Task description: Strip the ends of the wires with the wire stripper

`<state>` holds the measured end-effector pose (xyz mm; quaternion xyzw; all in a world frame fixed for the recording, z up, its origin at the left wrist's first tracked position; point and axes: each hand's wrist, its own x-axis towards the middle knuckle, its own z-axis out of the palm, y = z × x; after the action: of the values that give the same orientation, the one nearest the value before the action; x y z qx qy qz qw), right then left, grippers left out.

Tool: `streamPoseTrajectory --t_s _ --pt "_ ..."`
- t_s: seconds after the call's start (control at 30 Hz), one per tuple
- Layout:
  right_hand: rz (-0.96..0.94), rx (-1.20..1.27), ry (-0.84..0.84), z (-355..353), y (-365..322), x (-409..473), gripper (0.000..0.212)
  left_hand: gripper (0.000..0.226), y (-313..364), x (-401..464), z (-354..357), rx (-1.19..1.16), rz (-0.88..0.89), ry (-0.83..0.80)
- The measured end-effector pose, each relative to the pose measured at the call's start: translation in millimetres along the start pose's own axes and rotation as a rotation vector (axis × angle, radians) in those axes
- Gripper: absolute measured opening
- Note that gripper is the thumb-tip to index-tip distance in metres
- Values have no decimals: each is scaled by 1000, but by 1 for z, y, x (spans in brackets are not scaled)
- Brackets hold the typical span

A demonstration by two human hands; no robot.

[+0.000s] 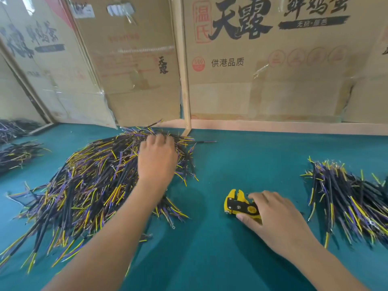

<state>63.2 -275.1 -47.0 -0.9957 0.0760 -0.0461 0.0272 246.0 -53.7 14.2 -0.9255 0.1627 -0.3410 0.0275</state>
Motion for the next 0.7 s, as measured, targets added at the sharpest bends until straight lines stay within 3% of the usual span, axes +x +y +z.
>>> streamPoseTrajectory --t_s 0.07,0.13,0.2,0.27,0.43,0.5,0.6,0.7 --pt "9 -16 -9 1 -1 0 62 19 -19 20 0 18 -96 -90" --pt "13 -30 -12 3 -1 0 61 23 -34 41 4 -11 -166 -339" --pt "11 -22 -19 4 0 0 60 28 -42 55 8 -28 -148 -560" --pt "9 1 -23 4 0 0 61 28 -46 65 7 12 -74 -666" --pt "-1 10 -32 6 1 0 59 38 -46 78 2 0 -27 -755" --pt "-9 12 -11 9 0 0 58 34 -42 81 11 41 -3 -710" --pt "-6 46 1 9 1 1 56 50 -35 84 23 51 -39 -735" --pt "-12 60 13 10 5 2 54 43 -35 88 30 24 -4 -791"
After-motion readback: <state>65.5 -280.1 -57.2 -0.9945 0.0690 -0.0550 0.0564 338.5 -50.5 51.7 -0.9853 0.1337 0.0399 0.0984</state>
